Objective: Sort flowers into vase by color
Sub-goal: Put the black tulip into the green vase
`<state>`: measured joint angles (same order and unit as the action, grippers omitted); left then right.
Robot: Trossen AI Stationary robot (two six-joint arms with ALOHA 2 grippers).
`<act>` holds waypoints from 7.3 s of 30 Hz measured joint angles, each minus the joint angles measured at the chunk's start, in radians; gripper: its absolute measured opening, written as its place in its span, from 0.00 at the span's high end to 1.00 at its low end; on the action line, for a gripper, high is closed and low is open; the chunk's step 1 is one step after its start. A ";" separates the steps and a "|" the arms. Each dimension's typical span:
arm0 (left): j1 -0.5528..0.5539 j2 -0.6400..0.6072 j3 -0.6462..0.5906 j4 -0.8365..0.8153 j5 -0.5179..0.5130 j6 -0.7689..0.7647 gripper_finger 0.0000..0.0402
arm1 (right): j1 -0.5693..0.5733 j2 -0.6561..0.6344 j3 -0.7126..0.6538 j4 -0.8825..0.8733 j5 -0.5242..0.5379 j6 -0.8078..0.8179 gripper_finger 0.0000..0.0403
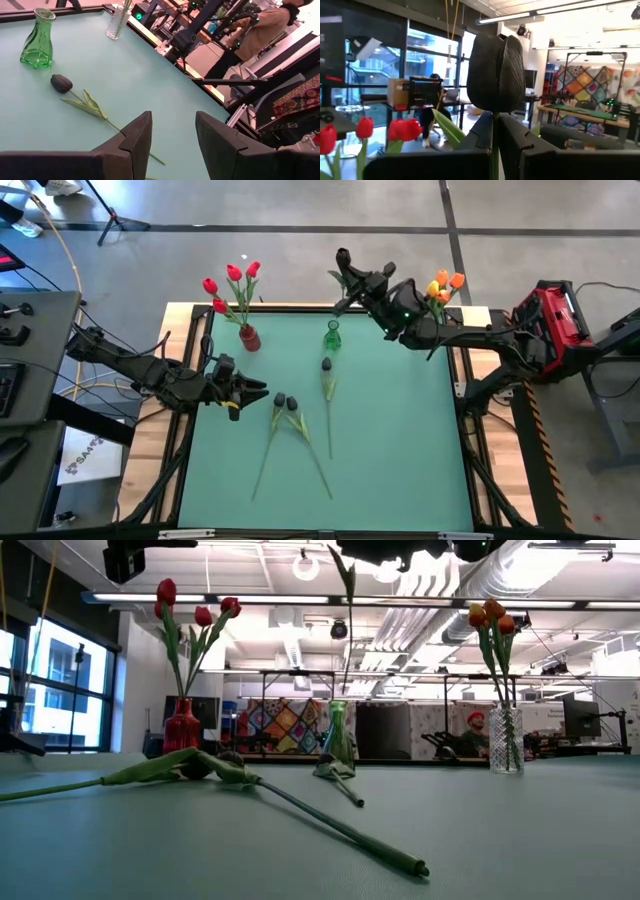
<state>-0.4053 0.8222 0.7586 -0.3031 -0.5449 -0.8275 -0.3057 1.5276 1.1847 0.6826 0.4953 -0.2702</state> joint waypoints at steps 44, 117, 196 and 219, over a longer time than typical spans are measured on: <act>-0.001 0.000 0.000 -0.023 -0.016 -0.008 0.65 | -0.065 0.108 0.000 -0.681 -0.225 0.713 0.57; -0.002 0.000 0.000 -0.070 -0.001 0.009 0.65 | 0.317 0.328 0.000 -0.913 -0.218 1.425 0.57; -0.124 0.000 0.000 -0.253 -0.042 -0.104 0.65 | 0.232 0.047 0.018 -0.083 0.291 0.247 1.00; -0.125 0.000 0.000 -0.253 -0.066 -0.157 0.65 | 0.141 0.057 0.112 -0.028 0.350 -0.001 1.00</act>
<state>-0.5304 0.8223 0.7589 -0.5556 -0.6109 -0.9840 -0.1648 1.5848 1.2968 0.6542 0.8453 -0.2710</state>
